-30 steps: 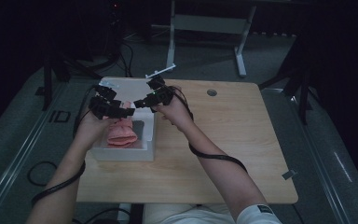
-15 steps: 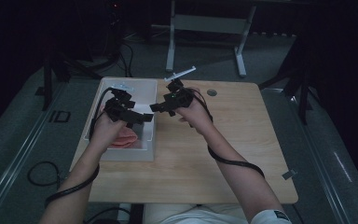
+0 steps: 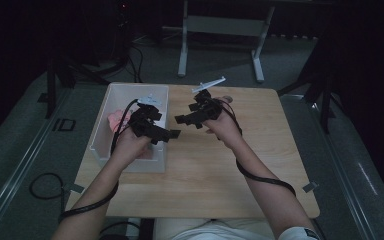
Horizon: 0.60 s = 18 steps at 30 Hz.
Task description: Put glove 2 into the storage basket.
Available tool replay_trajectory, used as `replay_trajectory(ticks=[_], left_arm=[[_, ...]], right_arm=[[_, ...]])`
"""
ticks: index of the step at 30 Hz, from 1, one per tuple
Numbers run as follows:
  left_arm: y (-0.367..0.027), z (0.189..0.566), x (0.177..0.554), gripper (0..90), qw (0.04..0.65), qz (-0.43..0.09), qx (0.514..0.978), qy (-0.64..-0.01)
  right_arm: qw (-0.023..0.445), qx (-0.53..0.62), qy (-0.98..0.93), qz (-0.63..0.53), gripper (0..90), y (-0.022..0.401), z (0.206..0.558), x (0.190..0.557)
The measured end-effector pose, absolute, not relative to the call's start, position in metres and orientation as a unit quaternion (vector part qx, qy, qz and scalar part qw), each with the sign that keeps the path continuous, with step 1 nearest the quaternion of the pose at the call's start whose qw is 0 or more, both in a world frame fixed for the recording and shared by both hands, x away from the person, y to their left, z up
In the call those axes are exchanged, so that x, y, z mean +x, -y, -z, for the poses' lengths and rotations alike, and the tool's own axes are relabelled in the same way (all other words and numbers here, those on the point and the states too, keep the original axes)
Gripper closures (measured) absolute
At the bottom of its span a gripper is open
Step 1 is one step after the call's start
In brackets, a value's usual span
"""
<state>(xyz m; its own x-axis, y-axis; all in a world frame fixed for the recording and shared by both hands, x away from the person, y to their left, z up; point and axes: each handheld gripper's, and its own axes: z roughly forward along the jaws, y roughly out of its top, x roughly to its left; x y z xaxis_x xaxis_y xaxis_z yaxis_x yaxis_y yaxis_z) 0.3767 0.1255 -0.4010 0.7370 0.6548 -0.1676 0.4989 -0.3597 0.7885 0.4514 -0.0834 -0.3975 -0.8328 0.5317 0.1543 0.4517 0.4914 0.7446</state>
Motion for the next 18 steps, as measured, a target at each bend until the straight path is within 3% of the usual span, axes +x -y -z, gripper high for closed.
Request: replay_trajectory(ticks=[18], left_arm=[[-0.075, 0.408, 0.353, 1.2, 0.449, -0.093, 0.839, -0.293]], right_arm=[[0.066, 0.262, -0.863, -0.427, 18.0, 0.131, 0.414, 0.441]])
